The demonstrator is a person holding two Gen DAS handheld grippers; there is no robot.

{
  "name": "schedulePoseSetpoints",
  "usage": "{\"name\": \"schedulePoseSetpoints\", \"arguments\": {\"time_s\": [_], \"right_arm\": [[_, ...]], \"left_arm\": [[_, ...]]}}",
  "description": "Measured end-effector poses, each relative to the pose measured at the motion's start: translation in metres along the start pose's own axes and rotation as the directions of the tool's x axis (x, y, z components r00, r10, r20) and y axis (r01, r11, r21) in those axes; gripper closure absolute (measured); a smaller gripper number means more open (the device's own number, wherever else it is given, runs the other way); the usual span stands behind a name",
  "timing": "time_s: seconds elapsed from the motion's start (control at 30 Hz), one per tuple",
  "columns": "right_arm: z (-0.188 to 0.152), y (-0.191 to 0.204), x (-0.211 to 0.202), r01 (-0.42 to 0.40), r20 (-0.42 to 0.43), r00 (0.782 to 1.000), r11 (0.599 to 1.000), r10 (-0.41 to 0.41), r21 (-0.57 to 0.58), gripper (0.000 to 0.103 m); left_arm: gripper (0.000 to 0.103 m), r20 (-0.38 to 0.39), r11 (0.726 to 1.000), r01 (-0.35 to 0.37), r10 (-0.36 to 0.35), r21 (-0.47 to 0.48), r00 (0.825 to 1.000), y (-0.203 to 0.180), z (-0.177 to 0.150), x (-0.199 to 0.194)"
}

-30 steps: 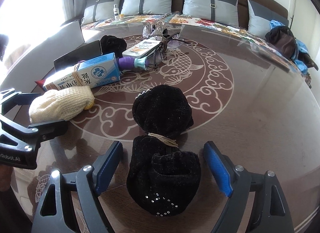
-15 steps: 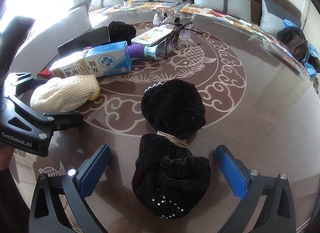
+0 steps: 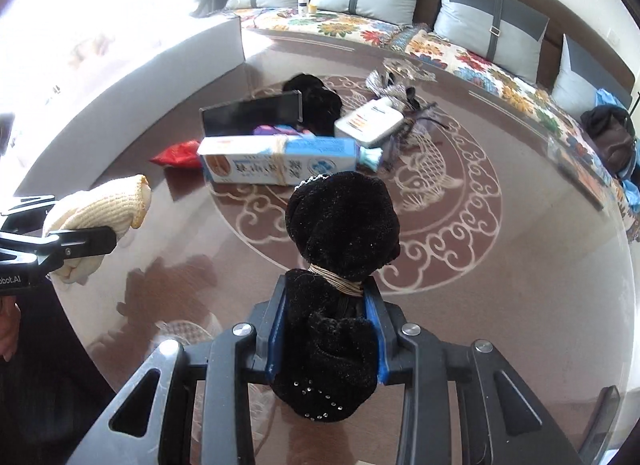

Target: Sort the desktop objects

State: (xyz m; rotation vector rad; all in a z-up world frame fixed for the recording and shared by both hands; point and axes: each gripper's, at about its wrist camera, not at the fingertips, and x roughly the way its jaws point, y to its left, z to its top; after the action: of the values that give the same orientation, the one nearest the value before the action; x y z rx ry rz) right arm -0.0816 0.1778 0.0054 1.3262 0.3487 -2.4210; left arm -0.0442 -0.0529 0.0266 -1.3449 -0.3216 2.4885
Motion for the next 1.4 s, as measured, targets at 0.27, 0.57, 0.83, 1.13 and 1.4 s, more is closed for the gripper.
{"name": "schedulePoseSetpoints", "arguments": {"time_s": [0.27,0.57,0.83,1.13,1.4], "right_arm": [[0.123,0.147,-0.046,-0.234,0.197,0.947,0.965,0.255,-0.12,0.068],[0.193,0.319,0.001,-0.381,0.092,0.907,0.894,0.411,-0.237,0.068],[0.176,0.357,0.055,-0.321,-0.009,0.944,0.913,0.329,-0.251,0.018],[0.159,0.295,0.002,-0.278,0.184,0.929,0.935,0.32,-0.222,0.014],[0.091,0.181,-0.029,-0.076,0.333,0.935,0.987,0.12,-0.141,0.003]], "left_arm": [[0.057,0.136,0.968,-0.182,0.206,-0.171,0.969,0.137,0.043,-0.106],[0.052,-0.047,0.876,-0.399,0.402,-0.27,0.915,0.256,0.017,-0.096],[0.013,-0.129,0.827,-0.512,0.496,-0.231,0.859,0.266,0.011,-0.078],[0.013,0.018,0.843,-0.483,0.501,-0.236,0.865,0.221,0.009,-0.096],[0.013,0.185,0.958,-0.279,0.287,-0.069,0.94,0.098,0.017,-0.107]]}}
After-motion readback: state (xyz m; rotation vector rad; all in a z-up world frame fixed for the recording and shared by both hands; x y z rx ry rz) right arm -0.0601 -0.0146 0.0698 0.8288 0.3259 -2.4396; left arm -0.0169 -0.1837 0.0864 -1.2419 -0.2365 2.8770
